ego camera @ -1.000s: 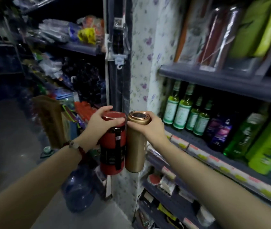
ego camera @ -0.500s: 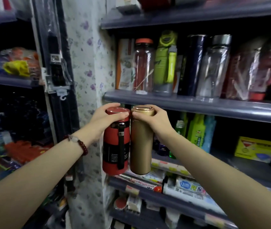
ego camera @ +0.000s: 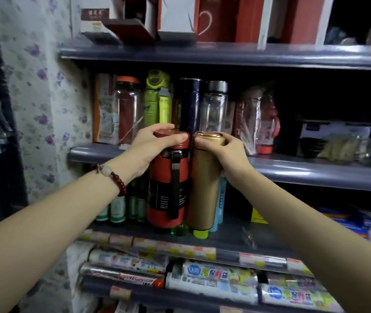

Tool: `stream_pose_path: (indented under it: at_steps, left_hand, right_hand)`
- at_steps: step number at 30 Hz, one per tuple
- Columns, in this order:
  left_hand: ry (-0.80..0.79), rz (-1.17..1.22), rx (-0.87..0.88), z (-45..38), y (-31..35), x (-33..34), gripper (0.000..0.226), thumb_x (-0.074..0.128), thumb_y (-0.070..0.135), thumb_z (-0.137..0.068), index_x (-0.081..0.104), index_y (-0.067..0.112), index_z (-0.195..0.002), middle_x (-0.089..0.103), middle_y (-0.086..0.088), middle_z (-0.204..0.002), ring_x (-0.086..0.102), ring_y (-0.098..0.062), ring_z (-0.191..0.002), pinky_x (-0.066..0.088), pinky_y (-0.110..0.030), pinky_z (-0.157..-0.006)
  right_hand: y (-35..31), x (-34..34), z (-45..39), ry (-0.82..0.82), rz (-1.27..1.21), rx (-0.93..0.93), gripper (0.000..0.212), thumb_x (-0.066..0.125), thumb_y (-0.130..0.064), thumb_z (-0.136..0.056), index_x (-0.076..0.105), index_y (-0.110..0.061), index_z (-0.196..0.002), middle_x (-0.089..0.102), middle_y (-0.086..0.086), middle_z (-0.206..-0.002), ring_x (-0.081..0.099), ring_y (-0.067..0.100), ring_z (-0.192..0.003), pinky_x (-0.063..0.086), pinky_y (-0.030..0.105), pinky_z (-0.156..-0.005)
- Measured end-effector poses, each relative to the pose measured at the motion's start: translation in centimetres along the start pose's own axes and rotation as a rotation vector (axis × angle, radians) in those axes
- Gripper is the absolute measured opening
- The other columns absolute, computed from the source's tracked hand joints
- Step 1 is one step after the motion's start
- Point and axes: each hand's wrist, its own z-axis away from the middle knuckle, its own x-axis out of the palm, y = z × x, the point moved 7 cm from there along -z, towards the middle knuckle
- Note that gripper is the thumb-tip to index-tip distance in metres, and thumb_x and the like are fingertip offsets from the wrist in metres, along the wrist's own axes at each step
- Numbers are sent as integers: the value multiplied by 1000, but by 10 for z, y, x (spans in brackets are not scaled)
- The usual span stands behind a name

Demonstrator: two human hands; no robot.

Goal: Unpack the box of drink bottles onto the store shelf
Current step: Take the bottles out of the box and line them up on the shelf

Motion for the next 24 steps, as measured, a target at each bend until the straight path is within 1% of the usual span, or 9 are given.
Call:
stream_pose_path:
  at_steps: [4,7,9,11,13,15,19,22,24]
  left_hand:
    - [-22,10,37,-18,22,39,70,87,39,-46,67,21,-110,71,-3,-103,69,-16,-94,54,-31,-83]
    - [-25,20,73,-29,40,64,58,87,28,-60,65,17,-113,70,-4,-105,69,-16,-93,54,-27,-81]
    - [-29,24,103,-34,52,78,55,85,25,-64,65,16,-115,70,-5,-106,68,-17,-94,54,-29,-83]
    - [-25,21,138,-39,63,90,61,88,31,-56,66,18,-112,71,-4,-105,69,-17,-94,55,-30,-84]
    - [-17,10,166,-44,73,101,65,88,35,-51,67,18,-111,71,-2,-103,69,-14,-92,54,-28,-81]
    - [-12,0,185,-47,84,112,66,88,35,-53,67,16,-112,71,-1,-103,69,-12,-92,53,-25,-79]
    - [-12,-53,224,-50,107,133,62,87,35,-59,65,15,-114,69,1,-104,67,-10,-95,53,-24,-84]
    - [-12,-52,241,-55,119,147,63,88,36,-58,65,15,-114,70,0,-104,68,-12,-93,54,-25,-81]
    - [2,-64,261,-61,125,155,66,88,40,-54,66,17,-113,70,0,-106,68,-12,-96,54,-27,-86]
  right_hand:
    - [-24,-38,-13,22,24,-32,39,84,-22,-70,71,-7,-103,75,8,-96,73,20,-89,60,34,-77]
    - [-40,-62,-19,45,23,-62,38,85,-24,-69,71,-9,-101,76,4,-91,73,15,-81,59,27,-67]
    - [-48,-76,-25,78,26,-100,39,86,-26,-68,71,-10,-100,76,4,-91,74,16,-83,59,29,-71]
    - [-58,-89,-30,112,30,-140,41,87,-28,-65,73,-11,-99,77,3,-90,74,16,-84,59,29,-73]
    - [-65,-101,-35,141,49,-163,45,88,-35,-61,74,-15,-97,77,1,-89,74,15,-84,58,30,-73]
    - [-71,-113,-38,161,59,-166,48,88,-42,-57,74,-17,-96,77,0,-90,74,15,-85,60,34,-78]
    - [-83,-132,-40,188,39,-200,47,87,-39,-61,74,-15,-99,76,3,-92,74,17,-86,60,37,-82]
    - [-93,-146,-41,204,12,-214,42,86,-34,-65,74,-13,-100,76,4,-92,74,17,-85,60,35,-81]
    - [-100,-156,-43,207,16,-230,42,87,-34,-65,74,-14,-99,76,4,-92,74,17,-86,60,37,-82]
